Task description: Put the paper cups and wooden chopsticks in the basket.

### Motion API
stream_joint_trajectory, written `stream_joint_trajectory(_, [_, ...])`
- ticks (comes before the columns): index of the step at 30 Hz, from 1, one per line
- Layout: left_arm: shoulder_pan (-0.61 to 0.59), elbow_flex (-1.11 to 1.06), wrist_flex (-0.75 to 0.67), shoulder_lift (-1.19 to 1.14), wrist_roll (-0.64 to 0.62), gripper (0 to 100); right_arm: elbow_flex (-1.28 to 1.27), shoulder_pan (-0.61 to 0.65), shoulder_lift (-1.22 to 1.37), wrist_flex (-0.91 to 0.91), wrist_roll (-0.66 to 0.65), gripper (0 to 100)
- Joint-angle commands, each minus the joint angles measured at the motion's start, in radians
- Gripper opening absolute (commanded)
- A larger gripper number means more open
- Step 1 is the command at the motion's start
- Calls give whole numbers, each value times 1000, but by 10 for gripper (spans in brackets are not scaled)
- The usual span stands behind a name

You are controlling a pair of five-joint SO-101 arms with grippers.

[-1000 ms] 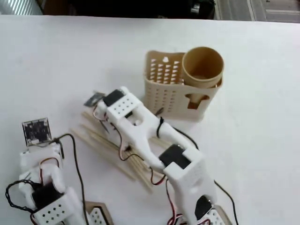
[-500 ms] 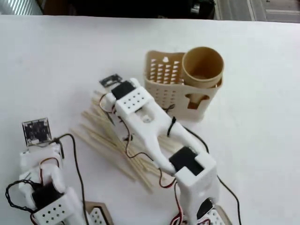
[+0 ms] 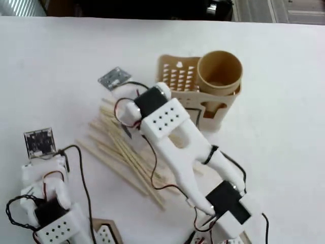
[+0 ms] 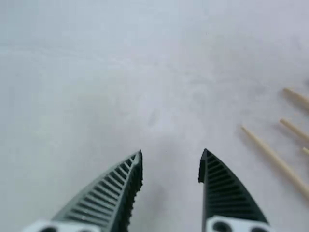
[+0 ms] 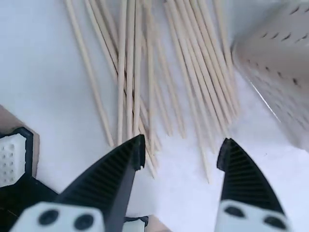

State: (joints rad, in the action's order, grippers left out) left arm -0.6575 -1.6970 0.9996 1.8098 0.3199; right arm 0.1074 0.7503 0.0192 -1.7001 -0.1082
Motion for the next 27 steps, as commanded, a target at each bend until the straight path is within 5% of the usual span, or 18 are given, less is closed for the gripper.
stream_joint_trajectory(1, [-12,5,-15,15,6,203,-28,12,-16,87,-40,244])
stream_joint_trajectory(14, [-12,5,-15,15,6,203,-57,-4,344,348,-137,185])
stream_joint_trajectory(27, [-12,5,-15,15,6,203,-21,-30,490,369,-155,123])
